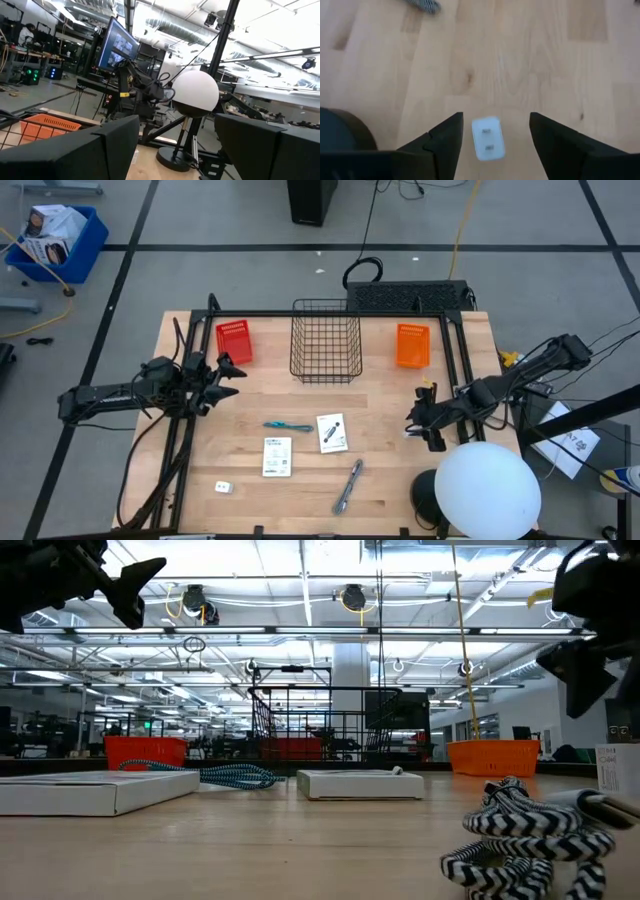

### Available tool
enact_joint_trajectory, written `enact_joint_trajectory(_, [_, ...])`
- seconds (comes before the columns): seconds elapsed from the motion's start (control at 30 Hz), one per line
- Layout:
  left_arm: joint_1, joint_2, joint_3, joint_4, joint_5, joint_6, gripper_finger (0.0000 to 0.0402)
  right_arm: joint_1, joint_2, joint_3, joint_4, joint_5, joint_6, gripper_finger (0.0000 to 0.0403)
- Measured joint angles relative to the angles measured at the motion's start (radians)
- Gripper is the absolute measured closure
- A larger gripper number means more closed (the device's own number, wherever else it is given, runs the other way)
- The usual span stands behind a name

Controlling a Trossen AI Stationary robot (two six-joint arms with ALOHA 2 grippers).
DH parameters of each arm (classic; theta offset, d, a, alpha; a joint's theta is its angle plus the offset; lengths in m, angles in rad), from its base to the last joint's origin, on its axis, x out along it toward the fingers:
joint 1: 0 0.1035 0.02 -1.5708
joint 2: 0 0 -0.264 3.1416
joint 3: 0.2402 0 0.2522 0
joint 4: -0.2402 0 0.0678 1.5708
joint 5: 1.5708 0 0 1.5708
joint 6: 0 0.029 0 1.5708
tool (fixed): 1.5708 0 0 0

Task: Pick and place items into bin
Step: Put the right white charger adapter into the black wire basket

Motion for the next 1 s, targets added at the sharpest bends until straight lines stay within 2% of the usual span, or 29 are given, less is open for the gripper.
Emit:
enact_joint_trajectory(0.33, [0.000, 0.000, 0.000, 0.000, 0.000, 0.002, 0.0135, 0.000, 0.000, -0.123, 0.149, -0.035, 0.038, 0.0177])
enact_joint_trajectory(0.7, [0.000, 0.000, 0.000, 0.000, 0.000, 0.003, 0.0135, 0.000, 0.000, -0.171, 0.184, -0.047, 0.050, 0.0179])
enact_joint_trajectory(0.83, [0.000, 0.000, 0.000, 0.000, 0.000, 0.005, 0.0135, 0.000, 0.000, -0.194, 0.205, -0.047, 0.065, 0.0202])
enact_joint_trajectory(1.0, [0.000, 0.000, 0.000, 0.000, 0.000, 0.006, 0.0135, 0.000, 0.000, -0.221, 0.240, -0.049, 0.090, 0.0256])
